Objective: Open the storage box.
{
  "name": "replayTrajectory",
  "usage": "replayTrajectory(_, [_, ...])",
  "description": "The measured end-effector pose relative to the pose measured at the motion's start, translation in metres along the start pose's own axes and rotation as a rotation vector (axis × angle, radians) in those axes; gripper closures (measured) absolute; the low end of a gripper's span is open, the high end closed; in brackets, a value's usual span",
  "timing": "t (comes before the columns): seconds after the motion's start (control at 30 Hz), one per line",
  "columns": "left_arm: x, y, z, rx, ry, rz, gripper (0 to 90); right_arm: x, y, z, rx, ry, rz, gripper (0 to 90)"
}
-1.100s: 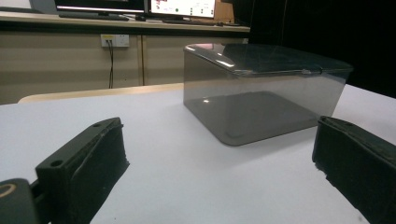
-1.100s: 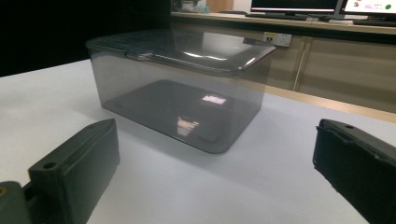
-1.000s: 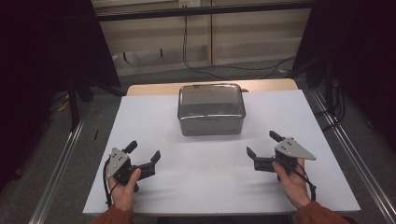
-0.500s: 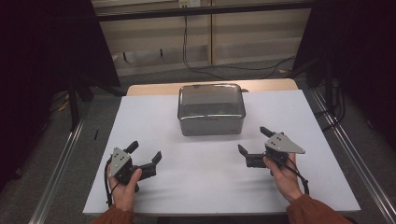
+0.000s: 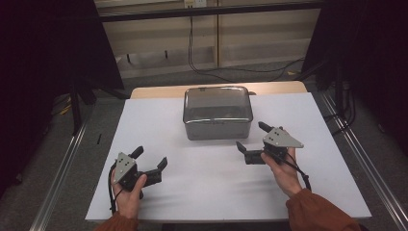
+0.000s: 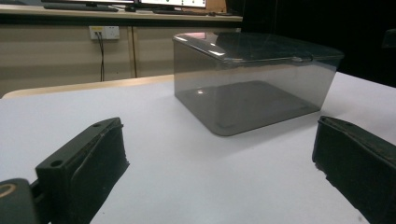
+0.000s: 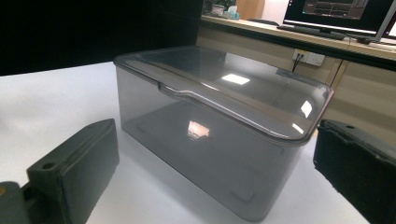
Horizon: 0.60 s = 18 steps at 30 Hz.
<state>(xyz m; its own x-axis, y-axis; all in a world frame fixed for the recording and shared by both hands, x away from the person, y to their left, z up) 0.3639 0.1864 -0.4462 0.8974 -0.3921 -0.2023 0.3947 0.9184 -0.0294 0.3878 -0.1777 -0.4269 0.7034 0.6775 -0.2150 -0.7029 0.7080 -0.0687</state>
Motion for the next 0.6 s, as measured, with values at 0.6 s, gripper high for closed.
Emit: replayTrajectory(0.6, [0.005,-0.001,-0.003,0.021,0.021,-0.003,2.6,0.024,0.002,0.028,-0.116,0.010,0.009,0.0])
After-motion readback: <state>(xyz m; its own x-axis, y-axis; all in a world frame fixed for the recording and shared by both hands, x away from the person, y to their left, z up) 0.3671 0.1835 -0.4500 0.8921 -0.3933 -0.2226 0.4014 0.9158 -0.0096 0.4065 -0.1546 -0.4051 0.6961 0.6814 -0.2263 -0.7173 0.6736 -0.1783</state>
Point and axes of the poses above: each handheld gripper's, and its own axes: x roughly forward along the jaws, z roughly out of its top, y roughly to its left, the point moved 5 cm from there along x, roughly forward along the jaws, and after that the axes turned 11 degrees about z, right-handed, at the moved point
